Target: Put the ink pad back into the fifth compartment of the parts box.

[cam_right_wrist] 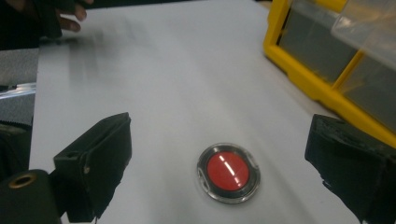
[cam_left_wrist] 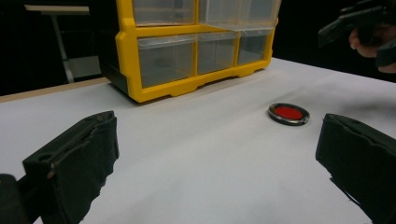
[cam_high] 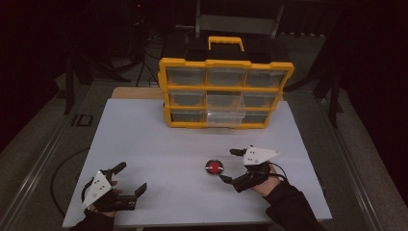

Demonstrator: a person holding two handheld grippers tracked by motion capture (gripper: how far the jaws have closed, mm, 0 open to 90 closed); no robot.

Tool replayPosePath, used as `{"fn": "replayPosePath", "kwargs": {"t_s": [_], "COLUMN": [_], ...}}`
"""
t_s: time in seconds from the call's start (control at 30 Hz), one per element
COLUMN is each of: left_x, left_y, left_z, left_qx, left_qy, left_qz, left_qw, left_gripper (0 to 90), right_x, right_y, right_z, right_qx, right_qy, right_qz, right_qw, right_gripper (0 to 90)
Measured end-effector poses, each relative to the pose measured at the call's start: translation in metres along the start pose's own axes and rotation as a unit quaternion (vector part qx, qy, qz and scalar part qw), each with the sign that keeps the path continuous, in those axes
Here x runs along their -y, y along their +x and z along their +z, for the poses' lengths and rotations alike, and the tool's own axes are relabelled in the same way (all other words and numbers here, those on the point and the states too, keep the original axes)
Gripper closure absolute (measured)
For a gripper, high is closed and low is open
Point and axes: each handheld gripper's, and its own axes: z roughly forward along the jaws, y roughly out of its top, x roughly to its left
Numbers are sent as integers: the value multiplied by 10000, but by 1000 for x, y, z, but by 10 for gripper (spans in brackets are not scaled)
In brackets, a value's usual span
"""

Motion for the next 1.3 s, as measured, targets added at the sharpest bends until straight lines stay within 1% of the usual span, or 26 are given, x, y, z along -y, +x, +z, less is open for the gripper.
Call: {"fn": "replayPosePath", "kwargs": {"t_s": [0.27, 0.33, 0.4, 0.47, 0.77, 0.8, 0.93, 1.1, 1.2, 1.23, 1.3], "left_x": [0, 0, 0, 0, 0, 0, 0, 0, 1, 1, 1], "left_y": [0, 0, 0, 0, 0, 0, 1, 1, 1, 1, 1], "left_z": [0, 0, 0, 0, 0, 0, 0, 0, 0, 0, 0], "left_qx": [6, 29, 26, 31, 34, 37, 36, 38, 43, 44, 44], "left_qy": [-5, -11, -8, -8, -5, -3, -4, -2, -4, -4, -4], "left_qz": [-5, -12, -8, -11, -9, -9, -7, -27, -40, -38, -38], "left_qw": [10000, 10000, 10000, 10000, 10000, 10000, 10000, 10000, 10000, 10000, 10000], "left_gripper": [0, 0, 0, 0, 0, 0, 0, 0, 0, 0, 0], "right_x": [11, 13, 15, 16, 22, 23, 23, 24, 24, 24, 25], "right_y": [-4, -4, -5, -6, -11, -12, -15, -19, -21, -21, -23], "right_z": [20, 25, 30, 36, 55, 56, 63, 70, 73, 75, 76], "right_qx": [-121, -168, -175, -184, -291, -325, -322, -332, -350, -356, -371], "right_qy": [309, 376, 448, 547, 782, 813, 937, 995, 1094, 1124, 1144], "right_qz": [59, 56, 11, 23, 39, 44, 26, 21, 14, 7, 4], "right_qw": [9994, 9991, 9988, 9983, 9965, 9961, 9951, 9945, 9934, 9930, 9927], "right_gripper": [75, 78, 78, 78, 85, 85, 86, 86, 86, 105, 105]}}
